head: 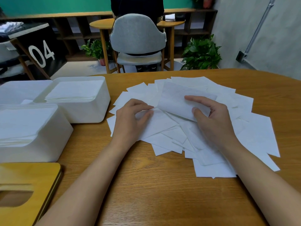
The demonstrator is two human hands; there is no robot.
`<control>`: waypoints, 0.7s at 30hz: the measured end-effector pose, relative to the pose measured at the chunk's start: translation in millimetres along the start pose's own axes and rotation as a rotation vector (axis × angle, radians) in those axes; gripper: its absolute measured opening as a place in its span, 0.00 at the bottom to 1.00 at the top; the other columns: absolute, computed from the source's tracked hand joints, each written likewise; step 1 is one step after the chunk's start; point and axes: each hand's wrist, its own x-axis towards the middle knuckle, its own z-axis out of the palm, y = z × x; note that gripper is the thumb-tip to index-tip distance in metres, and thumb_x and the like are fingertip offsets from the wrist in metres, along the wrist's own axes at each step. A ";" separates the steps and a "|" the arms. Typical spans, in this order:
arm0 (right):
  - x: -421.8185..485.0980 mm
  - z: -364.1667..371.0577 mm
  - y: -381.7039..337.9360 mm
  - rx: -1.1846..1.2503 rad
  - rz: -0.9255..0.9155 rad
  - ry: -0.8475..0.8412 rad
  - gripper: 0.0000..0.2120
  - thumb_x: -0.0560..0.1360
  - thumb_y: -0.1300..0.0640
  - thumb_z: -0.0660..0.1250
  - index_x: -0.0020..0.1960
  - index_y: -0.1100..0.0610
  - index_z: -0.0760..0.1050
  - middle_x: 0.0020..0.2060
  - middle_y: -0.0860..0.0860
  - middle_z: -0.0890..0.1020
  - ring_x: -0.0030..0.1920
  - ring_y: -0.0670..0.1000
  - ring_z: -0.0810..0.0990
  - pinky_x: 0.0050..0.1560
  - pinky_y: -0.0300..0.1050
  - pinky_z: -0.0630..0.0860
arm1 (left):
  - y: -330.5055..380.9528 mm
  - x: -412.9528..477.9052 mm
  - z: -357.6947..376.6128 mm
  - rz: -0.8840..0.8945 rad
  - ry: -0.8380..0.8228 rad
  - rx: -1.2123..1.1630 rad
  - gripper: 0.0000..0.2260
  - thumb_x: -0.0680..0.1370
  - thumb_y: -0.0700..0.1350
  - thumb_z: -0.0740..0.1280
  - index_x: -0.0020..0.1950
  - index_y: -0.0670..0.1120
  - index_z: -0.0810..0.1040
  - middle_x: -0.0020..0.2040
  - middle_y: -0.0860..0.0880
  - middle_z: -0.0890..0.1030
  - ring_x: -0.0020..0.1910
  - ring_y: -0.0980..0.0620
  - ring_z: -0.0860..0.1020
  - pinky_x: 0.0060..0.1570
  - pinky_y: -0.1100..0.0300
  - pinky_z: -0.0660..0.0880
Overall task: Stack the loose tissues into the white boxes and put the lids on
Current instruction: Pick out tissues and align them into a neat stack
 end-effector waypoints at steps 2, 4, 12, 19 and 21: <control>-0.1 -0.4 -0.5 0.001 -0.004 0.004 0.21 0.80 0.67 0.65 0.62 0.44 0.84 0.60 0.32 0.82 0.66 0.32 0.75 0.70 0.32 0.70 | 0.4 0.1 -1.8 0.030 0.040 0.005 0.04 0.79 0.44 0.76 0.53 0.49 0.89 0.54 0.54 0.83 0.56 0.59 0.80 0.58 0.73 0.69; 0.0 -0.9 -0.6 -0.002 0.003 0.019 0.21 0.80 0.67 0.65 0.62 0.44 0.84 0.60 0.30 0.81 0.66 0.32 0.75 0.70 0.36 0.71 | 2.0 0.6 -6.5 0.045 0.041 -0.011 0.04 0.79 0.43 0.75 0.52 0.49 0.88 0.53 0.56 0.85 0.55 0.60 0.81 0.58 0.70 0.72; 3.0 -7.1 3.0 -0.003 0.037 0.123 0.21 0.81 0.67 0.64 0.65 0.47 0.83 0.62 0.34 0.81 0.65 0.33 0.75 0.73 0.47 0.73 | 18.6 2.8 -37.0 -0.204 -0.197 -0.526 0.08 0.79 0.34 0.72 0.47 0.46 0.86 0.45 0.50 0.87 0.46 0.52 0.84 0.43 0.60 0.77; -10.4 3.2 -20.7 0.102 0.000 -0.274 0.12 0.80 0.44 0.71 0.57 0.49 0.86 0.53 0.41 0.87 0.56 0.40 0.84 0.57 0.36 0.77 | 33.3 -4.9 -29.6 -0.159 -0.319 -0.542 0.05 0.79 0.37 0.74 0.50 0.47 0.87 0.47 0.49 0.88 0.48 0.51 0.85 0.45 0.57 0.80; -14.2 8.2 -21.8 0.097 0.039 -0.341 0.10 0.79 0.47 0.72 0.56 0.50 0.87 0.49 0.44 0.88 0.52 0.45 0.86 0.52 0.43 0.80 | 33.4 -4.9 -28.0 -0.095 -0.319 -0.469 0.05 0.79 0.40 0.75 0.53 0.50 0.88 0.50 0.51 0.88 0.52 0.50 0.85 0.49 0.52 0.82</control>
